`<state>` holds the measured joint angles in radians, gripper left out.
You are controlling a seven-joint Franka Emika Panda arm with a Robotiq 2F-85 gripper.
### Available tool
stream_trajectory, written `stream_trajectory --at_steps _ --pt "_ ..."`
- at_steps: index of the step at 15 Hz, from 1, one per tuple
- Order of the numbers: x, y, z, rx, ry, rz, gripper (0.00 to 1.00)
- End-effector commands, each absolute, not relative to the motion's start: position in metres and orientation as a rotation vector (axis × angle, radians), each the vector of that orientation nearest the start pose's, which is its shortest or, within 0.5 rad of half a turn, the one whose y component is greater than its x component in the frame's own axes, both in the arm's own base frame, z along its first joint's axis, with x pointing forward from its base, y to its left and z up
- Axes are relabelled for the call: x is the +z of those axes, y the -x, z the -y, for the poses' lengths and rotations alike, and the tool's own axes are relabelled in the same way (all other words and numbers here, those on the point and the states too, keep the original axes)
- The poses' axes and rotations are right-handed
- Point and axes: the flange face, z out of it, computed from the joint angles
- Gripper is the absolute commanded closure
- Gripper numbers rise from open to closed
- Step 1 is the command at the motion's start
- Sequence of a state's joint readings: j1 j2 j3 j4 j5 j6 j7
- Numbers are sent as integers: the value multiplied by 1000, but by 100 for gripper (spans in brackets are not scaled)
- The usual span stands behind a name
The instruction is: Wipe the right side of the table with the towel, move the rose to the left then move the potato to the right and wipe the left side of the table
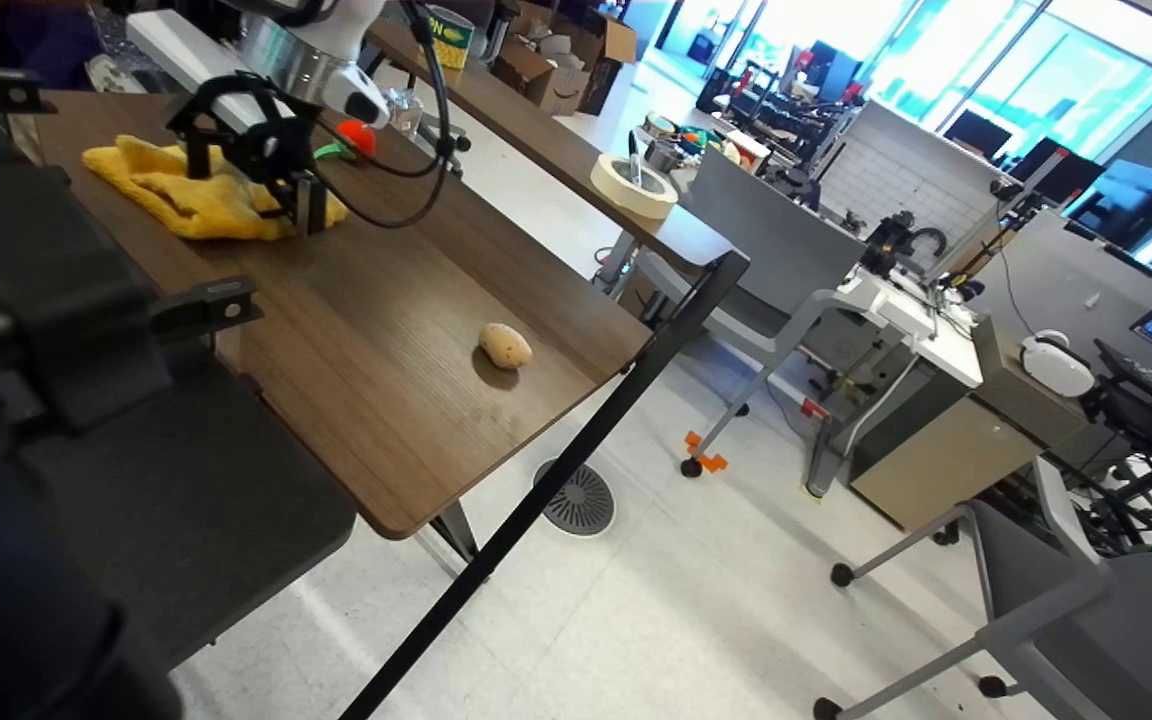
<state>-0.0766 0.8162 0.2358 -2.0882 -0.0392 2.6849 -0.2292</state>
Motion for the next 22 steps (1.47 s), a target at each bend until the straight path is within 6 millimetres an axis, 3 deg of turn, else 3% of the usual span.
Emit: stream_trajectory --at_steps 1,2,3,5,6,15,16,18,20,22 --pt "-3 -496 -190 332 2822 819 0" --pt "-7 -491 -215 340 2803 893 0" --pt "-7 -493 -223 342 2804 925 0" --pt "-7 -501 -218 343 2832 936 0" --pt "-5 -505 -203 356 2848 903 0" --pt "-8 -516 -3 419 3050 227 0" --pt "-9 -517 12 439 3049 157 0" --pt "-8 -521 11 451 3022 180 0" --pt "-8 -522 -11 449 2981 269 0" --pt "-11 -517 -49 462 2931 409 0"
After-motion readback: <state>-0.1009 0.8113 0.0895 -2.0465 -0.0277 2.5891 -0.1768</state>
